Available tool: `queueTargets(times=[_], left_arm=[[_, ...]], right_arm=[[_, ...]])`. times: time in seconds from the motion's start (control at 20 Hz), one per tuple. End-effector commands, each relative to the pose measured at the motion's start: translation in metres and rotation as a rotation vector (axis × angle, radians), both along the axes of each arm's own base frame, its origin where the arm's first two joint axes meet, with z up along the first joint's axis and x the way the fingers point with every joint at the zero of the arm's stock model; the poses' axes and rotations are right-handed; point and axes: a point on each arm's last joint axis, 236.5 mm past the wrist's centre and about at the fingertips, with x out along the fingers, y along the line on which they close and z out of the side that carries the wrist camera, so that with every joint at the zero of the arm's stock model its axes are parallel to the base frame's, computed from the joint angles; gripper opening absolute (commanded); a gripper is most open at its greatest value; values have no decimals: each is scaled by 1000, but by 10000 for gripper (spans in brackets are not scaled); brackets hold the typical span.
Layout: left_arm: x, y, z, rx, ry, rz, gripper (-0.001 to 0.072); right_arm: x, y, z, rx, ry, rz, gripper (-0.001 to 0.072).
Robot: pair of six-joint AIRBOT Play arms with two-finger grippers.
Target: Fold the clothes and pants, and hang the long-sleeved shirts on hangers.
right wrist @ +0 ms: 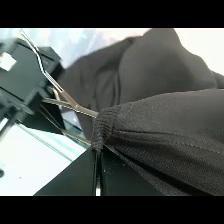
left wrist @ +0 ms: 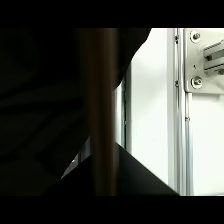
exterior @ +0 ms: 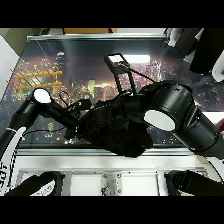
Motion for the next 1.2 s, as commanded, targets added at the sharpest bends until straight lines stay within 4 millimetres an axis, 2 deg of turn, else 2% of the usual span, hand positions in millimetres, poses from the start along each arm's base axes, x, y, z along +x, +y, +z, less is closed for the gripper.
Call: queueTargets(times=[0.0, 0.25, 0.35, 0.45, 0.65, 0.85, 1.0, 1.15], left_arm=[[0, 0, 1, -3, 0, 2, 14], [-1, 0, 1, -1, 6, -3, 14], [-1, 0, 1, -1, 6, -3, 14], [-1, 0, 1, -1, 6, -3, 14], [-1, 0, 1, -1, 6, -3, 14], [-5, 2, 1, 3, 19, -14, 14], [-6, 2, 1, 3, 21, -15, 14], [-6, 2, 1, 3, 21, -15, 14]], right_arm=[[5, 5, 6, 20, -34, -3, 18], [22, -34, 26, -47, -109, -107, 18], [26, -56, 27, -80, -74, -172, 18], [27, -67, 23, -107, -51, -195, 18], [32, -61, 29, -77, -76, -192, 18], [45, -44, 41, -1, -135, -181, 18], [45, -29, 27, -4, -99, -153, 19], [37, -7, 12, 8, -53, -70, 18]])
